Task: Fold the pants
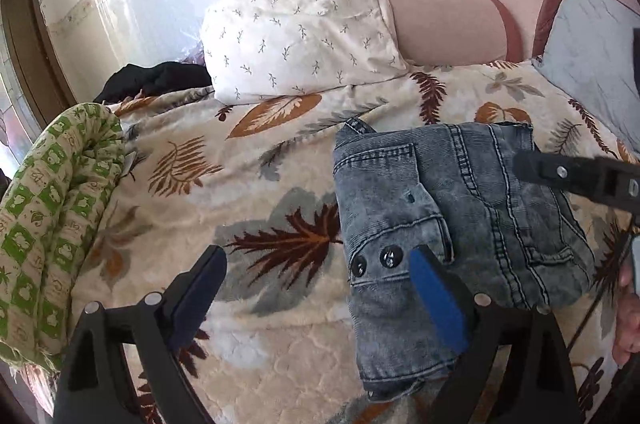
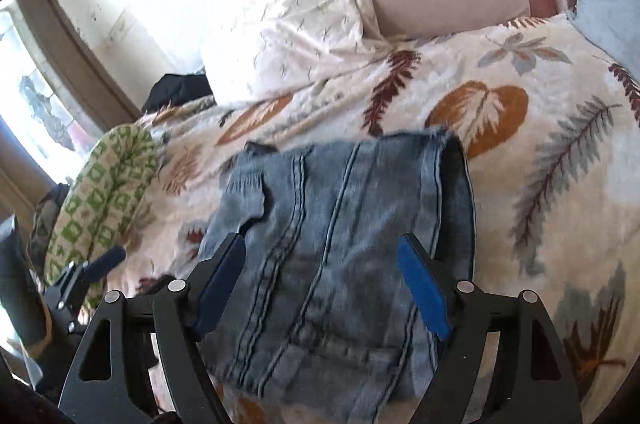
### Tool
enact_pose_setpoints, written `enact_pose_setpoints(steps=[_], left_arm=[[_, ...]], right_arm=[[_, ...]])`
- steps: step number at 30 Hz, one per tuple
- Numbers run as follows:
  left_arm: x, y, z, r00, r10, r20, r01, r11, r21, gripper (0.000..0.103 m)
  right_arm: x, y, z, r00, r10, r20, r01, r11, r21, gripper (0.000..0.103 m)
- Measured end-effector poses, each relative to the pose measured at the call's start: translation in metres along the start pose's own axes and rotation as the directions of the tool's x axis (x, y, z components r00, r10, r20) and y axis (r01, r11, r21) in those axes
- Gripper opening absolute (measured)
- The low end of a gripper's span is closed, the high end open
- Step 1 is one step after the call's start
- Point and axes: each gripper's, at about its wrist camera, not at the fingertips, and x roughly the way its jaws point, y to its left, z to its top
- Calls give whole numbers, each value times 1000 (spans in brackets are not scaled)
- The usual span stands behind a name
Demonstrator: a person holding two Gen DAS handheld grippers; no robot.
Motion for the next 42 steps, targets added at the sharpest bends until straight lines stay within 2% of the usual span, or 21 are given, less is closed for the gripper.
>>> enact_pose_setpoints(steps=[8, 14, 19, 22, 24, 27, 32, 38, 40, 42], left_arm=[[17, -8, 7, 999, -10, -38, 10, 1000, 3, 94], [50, 13, 48, 998, 21, -58, -24, 998, -50, 94], [80, 4, 72, 996, 15, -93, -18, 999, -36, 94], [96, -9, 76, 994, 28, -108, -29, 1000, -8, 94], [105, -15, 76, 992, 40, -117, -40, 999, 5, 94], [116, -17, 77, 990, 56, -130, -54, 998, 13, 94], [142, -14, 80, 980, 58, -192, -60, 998, -8, 95], [155, -22, 78, 980, 102, -171, -96, 995, 40, 100], [160, -15, 78, 981, 83, -175, -83, 996, 7, 103], [160, -3, 78, 983, 23, -184, -35, 997, -64, 103]], right_arm=[[37, 2, 23, 999, -11, -33, 9, 999, -39, 78], [47, -14, 34, 999, 26, -28, -25, 999, 38, 79], [51, -19, 36, 999, 35, -34, -33, 998, 61, 79], [59, -21, 35, 998, 5, -59, -2, 998, 56, 79], [70, -31, 32, 994, -35, -107, 44, 995, 85, 78], [73, -41, 32, 994, 0, -112, 16, 990, 138, 78], [74, -38, 31, 993, -12, -115, 26, 992, 120, 79], [73, -40, 30, 993, -3, -114, 17, 992, 124, 80], [74, -38, 31, 993, -5, -117, 19, 993, 117, 82], [75, -36, 30, 993, -9, -117, 21, 994, 103, 84]])
